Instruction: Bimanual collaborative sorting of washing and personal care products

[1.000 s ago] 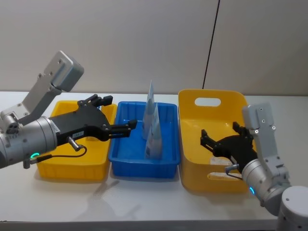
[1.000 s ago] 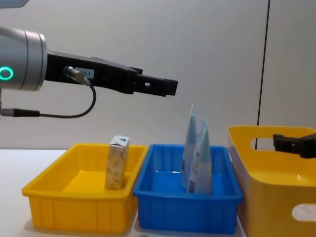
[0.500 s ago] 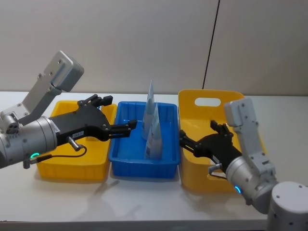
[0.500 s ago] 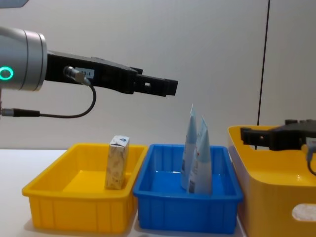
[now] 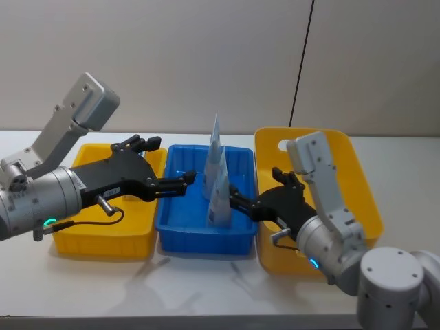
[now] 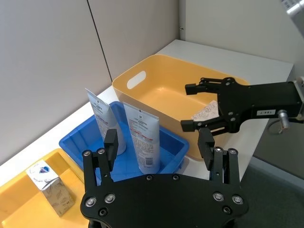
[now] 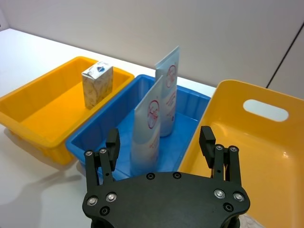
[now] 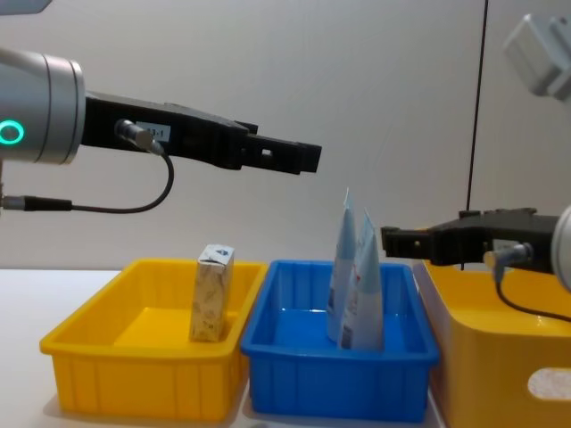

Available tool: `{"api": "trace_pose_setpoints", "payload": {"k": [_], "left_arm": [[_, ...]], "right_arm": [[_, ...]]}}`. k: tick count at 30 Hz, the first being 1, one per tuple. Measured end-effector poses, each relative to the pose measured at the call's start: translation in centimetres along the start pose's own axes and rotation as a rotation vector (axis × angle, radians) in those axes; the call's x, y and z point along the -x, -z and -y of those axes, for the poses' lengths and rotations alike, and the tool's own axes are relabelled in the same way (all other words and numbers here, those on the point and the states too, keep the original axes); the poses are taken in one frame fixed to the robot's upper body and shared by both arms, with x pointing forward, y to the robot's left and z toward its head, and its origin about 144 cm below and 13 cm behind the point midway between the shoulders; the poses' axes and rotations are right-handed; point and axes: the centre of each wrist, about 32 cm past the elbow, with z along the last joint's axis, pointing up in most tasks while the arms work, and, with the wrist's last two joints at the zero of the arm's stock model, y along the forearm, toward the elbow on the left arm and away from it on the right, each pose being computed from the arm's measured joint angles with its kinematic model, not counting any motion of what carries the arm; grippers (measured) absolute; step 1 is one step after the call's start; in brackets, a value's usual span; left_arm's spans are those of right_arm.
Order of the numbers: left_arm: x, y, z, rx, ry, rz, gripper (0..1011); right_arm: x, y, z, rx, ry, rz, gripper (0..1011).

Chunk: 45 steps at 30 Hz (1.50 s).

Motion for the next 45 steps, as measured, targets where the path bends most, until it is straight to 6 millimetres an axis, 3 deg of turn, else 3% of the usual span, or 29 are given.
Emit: {"api": "trace_pose_setpoints", "payload": {"k": [21, 41, 45], "left_arm": [[0.0, 0.0, 0.0, 0.000, 0.000, 0.000, 1001], [0.0, 0.0, 0.0, 0.000, 0.000, 0.000, 1001], [0.0, 0.0, 0.0, 0.000, 0.000, 0.000, 1001]], "right_arm": [[1.8, -0.2, -4.1, 0.070, 0.046, 0.004, 1003], [2.2, -0.6, -7.2, 0.098, 0.051, 0.026, 1002], [2.2, -0.6, -7.4, 0.100, 0.051, 0.027, 946]]}}
